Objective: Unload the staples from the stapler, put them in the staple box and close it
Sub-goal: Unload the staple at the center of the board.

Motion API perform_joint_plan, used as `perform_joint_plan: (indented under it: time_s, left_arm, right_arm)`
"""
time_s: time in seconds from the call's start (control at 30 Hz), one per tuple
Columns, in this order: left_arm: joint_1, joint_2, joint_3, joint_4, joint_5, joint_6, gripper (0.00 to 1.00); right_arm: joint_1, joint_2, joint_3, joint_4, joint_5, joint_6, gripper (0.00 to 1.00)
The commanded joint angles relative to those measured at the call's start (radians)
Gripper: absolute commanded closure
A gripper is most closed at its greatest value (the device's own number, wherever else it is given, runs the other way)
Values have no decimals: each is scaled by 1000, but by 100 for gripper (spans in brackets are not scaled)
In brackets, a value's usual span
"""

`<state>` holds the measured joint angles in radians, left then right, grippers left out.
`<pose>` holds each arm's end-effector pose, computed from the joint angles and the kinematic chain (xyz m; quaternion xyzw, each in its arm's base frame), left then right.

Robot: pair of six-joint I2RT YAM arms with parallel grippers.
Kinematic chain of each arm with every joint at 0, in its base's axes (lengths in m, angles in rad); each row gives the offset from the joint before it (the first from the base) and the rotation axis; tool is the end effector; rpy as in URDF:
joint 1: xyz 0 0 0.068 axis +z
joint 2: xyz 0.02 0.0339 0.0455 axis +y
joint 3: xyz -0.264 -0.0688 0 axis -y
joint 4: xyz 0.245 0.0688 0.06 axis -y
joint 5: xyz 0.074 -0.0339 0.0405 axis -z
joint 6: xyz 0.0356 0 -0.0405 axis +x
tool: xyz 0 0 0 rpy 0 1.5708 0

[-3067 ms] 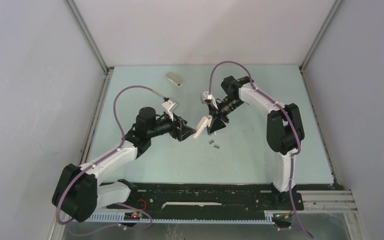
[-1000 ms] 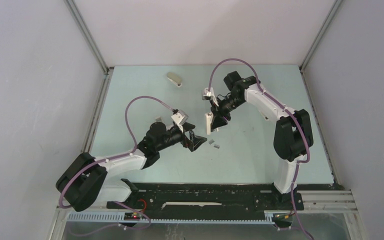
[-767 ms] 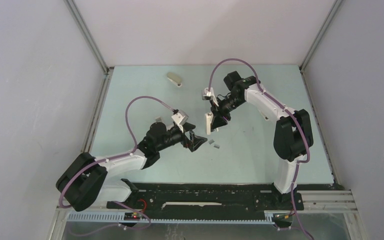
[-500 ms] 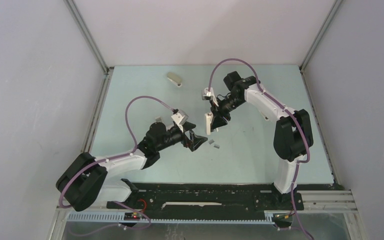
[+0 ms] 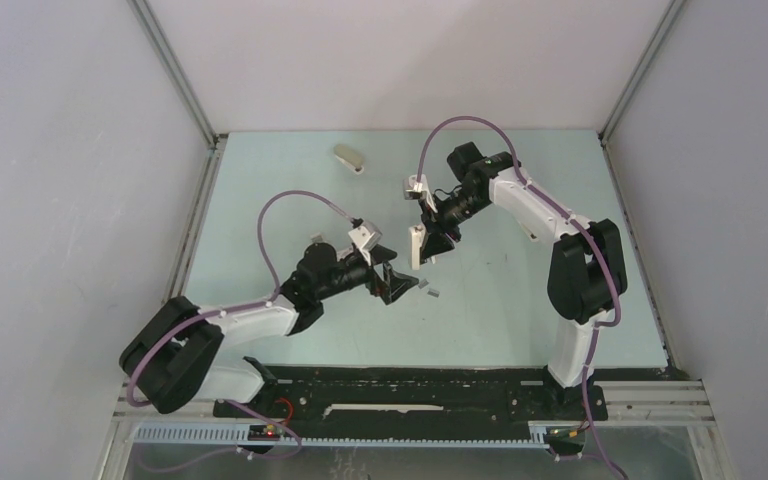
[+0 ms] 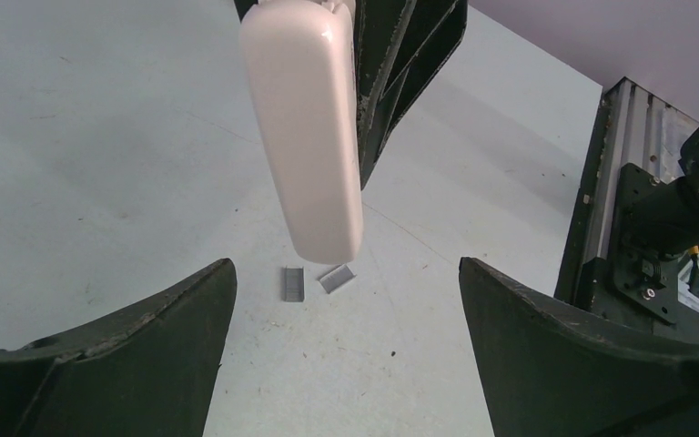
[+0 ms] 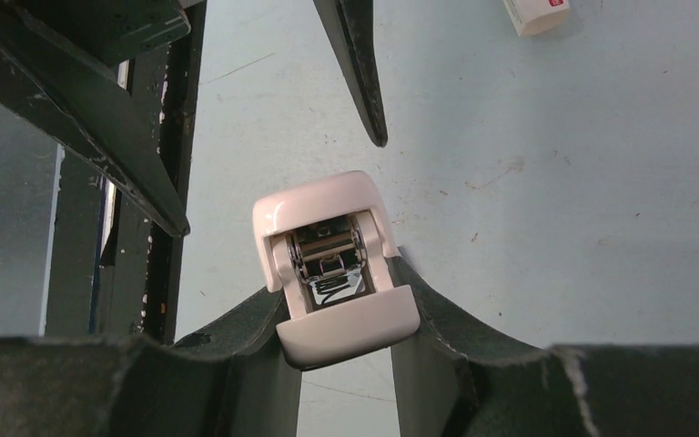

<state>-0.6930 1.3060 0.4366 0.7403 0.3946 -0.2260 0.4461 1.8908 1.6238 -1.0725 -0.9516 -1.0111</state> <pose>0.1919 -0.1771 0.2061 0.2963 0.6867 -0.4190 0.5148 0.3275 0.1888 0.2652 -0.6274 0.6236 0.4084 0.2253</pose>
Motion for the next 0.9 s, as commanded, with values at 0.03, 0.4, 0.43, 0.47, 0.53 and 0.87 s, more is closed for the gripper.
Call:
perform_joint_plan:
  time_s: [0.03,0.4,0.43,0.47,0.53,0.87]
  left_arm:
    - [-11,44,91,50,24,34,5]
    - [-9,121,152,17,40,48,21]
    - [-9,127,160,10,46,48,24]
    - [-8,133,168,-3,49,47,29]
    - [-9,144,187,-33,56,45,42]
    - [10,142,197,-123,81,64,83]
  right_arm:
    - [9,-55,8,-6,-44,11,100]
    - [19,-60,5,-20,-56,-3,100]
    - [19,-60,5,-20,-56,-3,100]
    - [20,-59,5,-20,-56,-3,100]
    - [21,-60,6,-21,-56,-4,100]
    - [5,-62,10,-24,-7,-17,100]
